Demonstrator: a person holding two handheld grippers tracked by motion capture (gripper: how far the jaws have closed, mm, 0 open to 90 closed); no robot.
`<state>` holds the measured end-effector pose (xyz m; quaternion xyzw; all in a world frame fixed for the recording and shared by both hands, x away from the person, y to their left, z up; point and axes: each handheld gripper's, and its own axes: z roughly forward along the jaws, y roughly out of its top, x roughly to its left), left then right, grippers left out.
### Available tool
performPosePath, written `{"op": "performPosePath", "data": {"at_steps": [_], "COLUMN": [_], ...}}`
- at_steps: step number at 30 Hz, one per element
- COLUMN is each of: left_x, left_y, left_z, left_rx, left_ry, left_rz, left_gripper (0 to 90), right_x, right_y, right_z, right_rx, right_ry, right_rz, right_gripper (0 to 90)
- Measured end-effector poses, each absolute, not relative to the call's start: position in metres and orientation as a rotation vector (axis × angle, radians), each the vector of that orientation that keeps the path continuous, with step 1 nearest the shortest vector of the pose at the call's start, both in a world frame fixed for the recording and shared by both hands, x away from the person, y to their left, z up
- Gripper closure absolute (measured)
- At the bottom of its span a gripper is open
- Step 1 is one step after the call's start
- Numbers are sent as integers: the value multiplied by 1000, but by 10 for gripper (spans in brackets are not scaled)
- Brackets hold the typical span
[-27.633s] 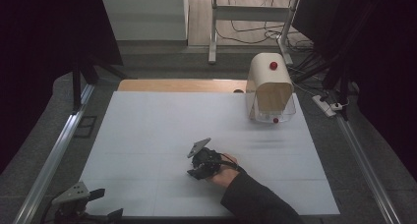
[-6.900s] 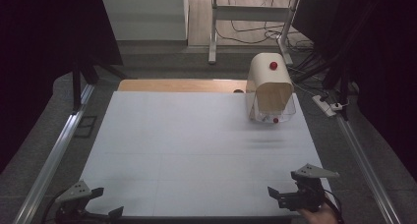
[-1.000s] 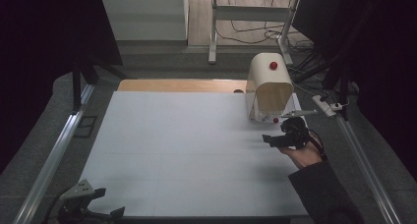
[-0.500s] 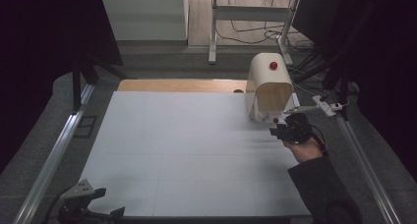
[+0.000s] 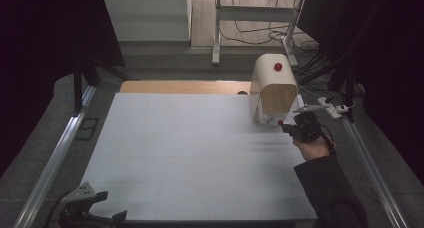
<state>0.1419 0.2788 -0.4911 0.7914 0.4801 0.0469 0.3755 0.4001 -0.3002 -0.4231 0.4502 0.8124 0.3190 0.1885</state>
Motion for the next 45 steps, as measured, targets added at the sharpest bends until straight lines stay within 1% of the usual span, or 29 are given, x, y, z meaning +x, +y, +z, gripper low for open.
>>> {"op": "performPosePath", "data": {"at_steps": [21,45], "left_x": [143,143], "left_y": [278,278], "left_z": [-491,-491], "left_rx": [2028,2028], "left_ry": [1228,1228], "left_rz": [120,120], "left_gripper": [11,12], "right_x": [411,439], "right_y": [-296,-296], "right_z": [-415,-413], "right_rx": [1263,1333], "right_ry": [2274,2232], "right_rz": [924,962], "right_gripper": [891,891]}}
